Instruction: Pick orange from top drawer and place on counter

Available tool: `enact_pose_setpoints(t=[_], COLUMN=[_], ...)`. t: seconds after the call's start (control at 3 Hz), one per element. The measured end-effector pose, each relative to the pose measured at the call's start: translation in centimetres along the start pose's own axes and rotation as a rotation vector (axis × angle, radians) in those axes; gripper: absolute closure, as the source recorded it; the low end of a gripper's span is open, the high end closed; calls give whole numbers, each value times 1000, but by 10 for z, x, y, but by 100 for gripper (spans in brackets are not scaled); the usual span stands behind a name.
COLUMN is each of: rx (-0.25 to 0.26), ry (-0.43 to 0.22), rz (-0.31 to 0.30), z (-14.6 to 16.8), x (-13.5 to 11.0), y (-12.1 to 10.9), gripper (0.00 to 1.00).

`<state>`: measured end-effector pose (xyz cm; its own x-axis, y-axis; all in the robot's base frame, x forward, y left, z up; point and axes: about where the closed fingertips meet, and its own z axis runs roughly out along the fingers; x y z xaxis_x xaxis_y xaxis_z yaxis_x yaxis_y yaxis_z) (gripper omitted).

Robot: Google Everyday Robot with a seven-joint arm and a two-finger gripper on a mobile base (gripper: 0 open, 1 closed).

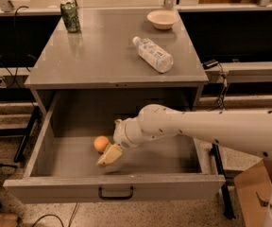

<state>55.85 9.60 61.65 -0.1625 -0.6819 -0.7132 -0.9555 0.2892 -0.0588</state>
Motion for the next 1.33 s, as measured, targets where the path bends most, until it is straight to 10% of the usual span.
enact_pose_setpoints(t=[0.33, 1.33], rx=[-4, -25], ry=[-2, -21], rz=[-4, -15], z=[3, 12], x=[-2, -13], y=[2, 6], gripper=[3, 72])
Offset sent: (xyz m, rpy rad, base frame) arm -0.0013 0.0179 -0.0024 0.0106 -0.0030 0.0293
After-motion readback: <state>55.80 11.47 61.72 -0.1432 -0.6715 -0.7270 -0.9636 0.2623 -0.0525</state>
